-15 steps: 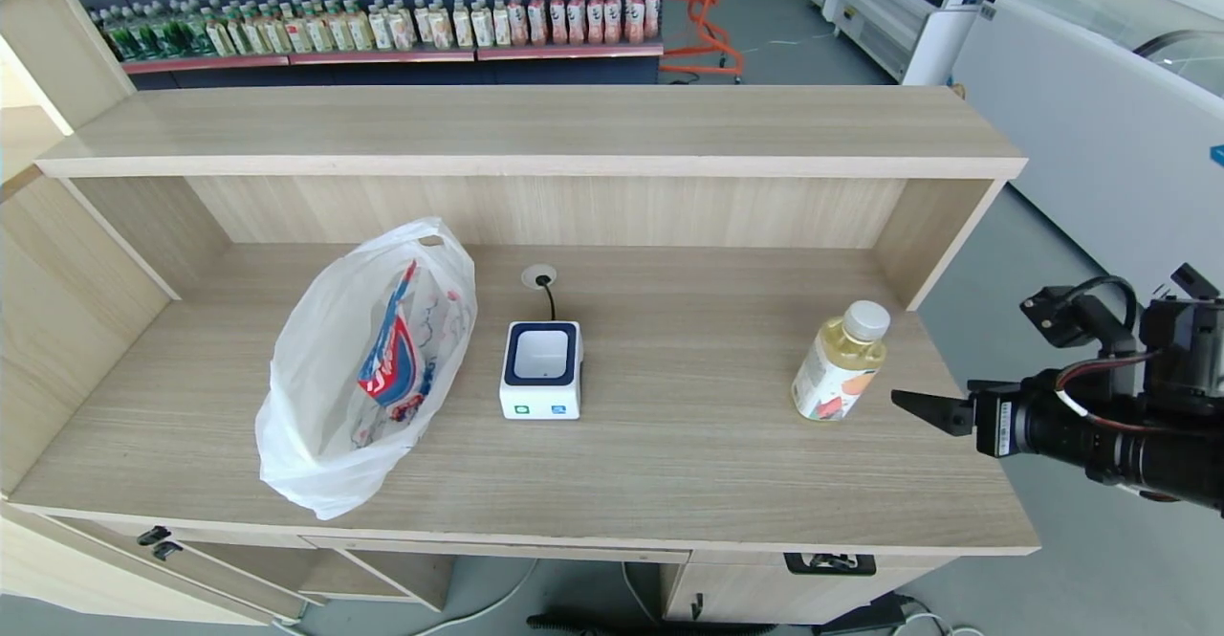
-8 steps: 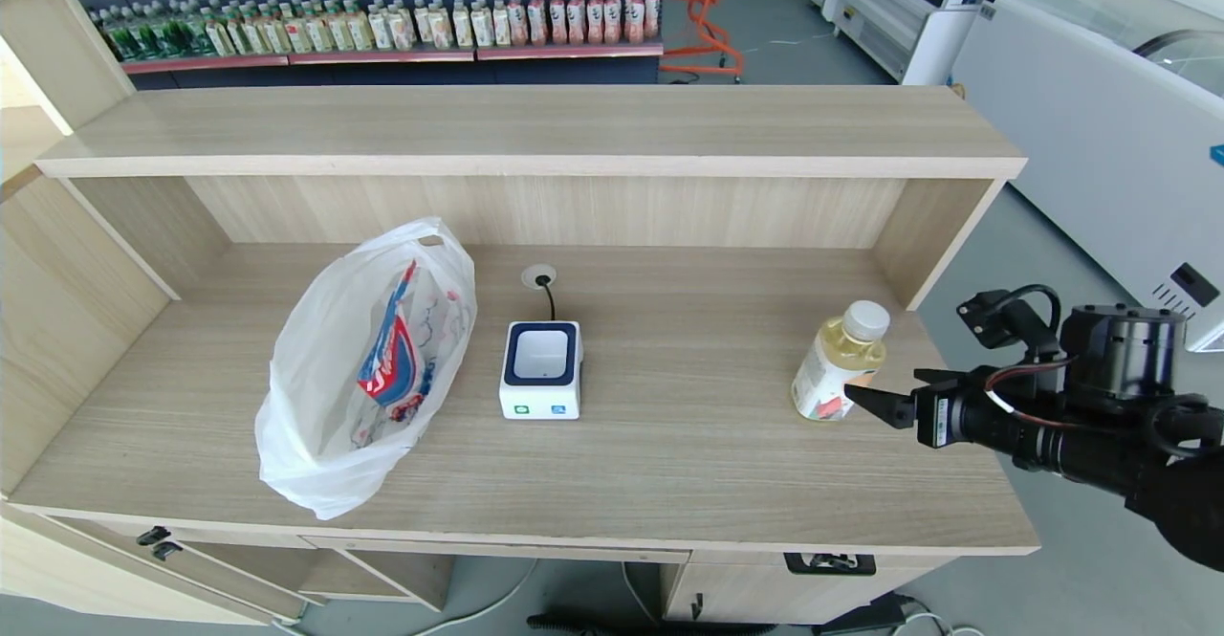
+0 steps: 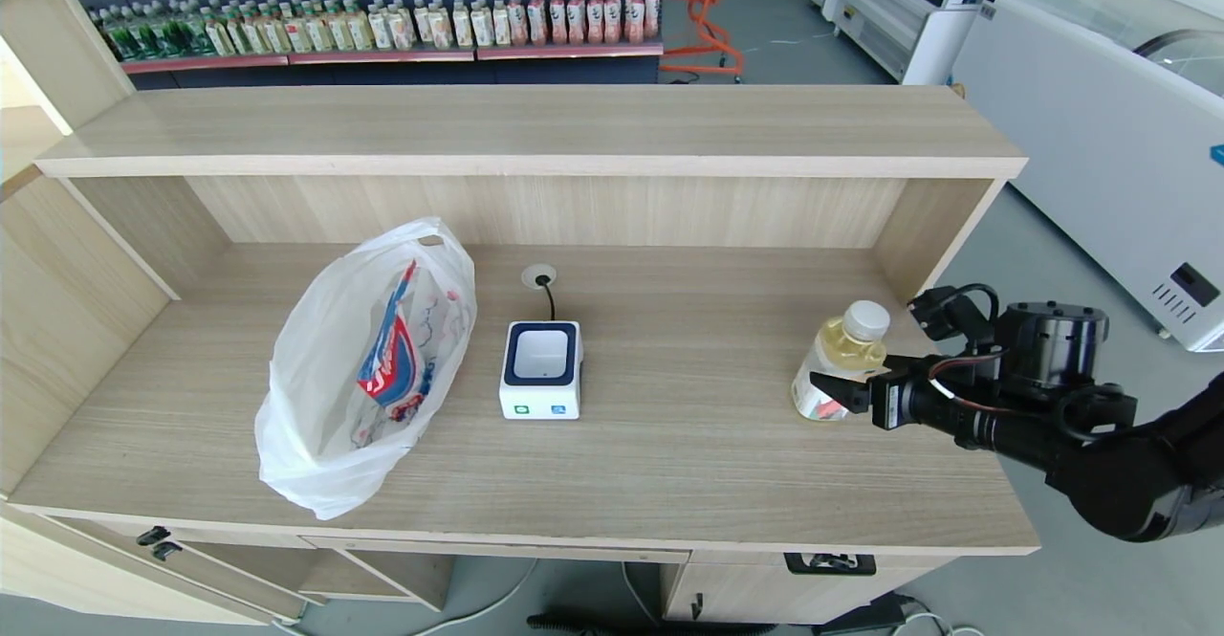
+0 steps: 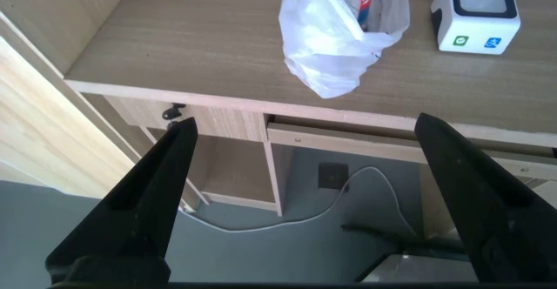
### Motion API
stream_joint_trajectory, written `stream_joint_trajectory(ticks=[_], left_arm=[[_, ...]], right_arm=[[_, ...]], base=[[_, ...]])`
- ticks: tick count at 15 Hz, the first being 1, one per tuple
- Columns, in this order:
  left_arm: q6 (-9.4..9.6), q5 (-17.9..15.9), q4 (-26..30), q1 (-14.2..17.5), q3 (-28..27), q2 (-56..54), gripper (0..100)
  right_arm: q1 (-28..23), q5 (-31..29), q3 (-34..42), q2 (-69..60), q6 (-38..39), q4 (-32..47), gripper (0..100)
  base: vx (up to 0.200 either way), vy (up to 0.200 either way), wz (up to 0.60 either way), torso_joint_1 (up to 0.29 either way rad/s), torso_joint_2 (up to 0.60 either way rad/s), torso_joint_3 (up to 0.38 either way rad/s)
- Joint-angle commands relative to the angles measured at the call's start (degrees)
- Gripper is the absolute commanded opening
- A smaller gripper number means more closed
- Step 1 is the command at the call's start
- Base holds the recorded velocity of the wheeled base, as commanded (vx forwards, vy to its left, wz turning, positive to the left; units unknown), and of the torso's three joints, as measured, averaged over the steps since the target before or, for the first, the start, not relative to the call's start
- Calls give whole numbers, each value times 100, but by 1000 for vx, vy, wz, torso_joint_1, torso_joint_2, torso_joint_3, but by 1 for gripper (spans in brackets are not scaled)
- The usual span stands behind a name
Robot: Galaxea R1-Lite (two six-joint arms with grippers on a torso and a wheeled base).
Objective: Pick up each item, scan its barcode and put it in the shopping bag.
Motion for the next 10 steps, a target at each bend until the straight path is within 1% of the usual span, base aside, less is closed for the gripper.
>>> stream_joint_trajectory(ticks=[1, 3, 9, 10], left_arm=[[-1, 1, 0, 0, 0, -2, 100], [-1, 1, 0, 0, 0, -2, 100], [-1, 1, 0, 0, 0, -2, 100], [-1, 1, 0, 0, 0, -2, 100]], right_arm=[[98, 11, -234, 314, 3, -44, 100], [186, 11, -313, 410, 3, -53, 100], [371, 2, -480, 797, 3, -440, 100], [379, 2, -463, 850, 3, -581, 0]], base=[[0, 0, 0, 0, 0, 0], [0, 0, 0, 0, 0, 0], [0, 0, 0, 0, 0, 0], [0, 0, 0, 0, 0, 0]])
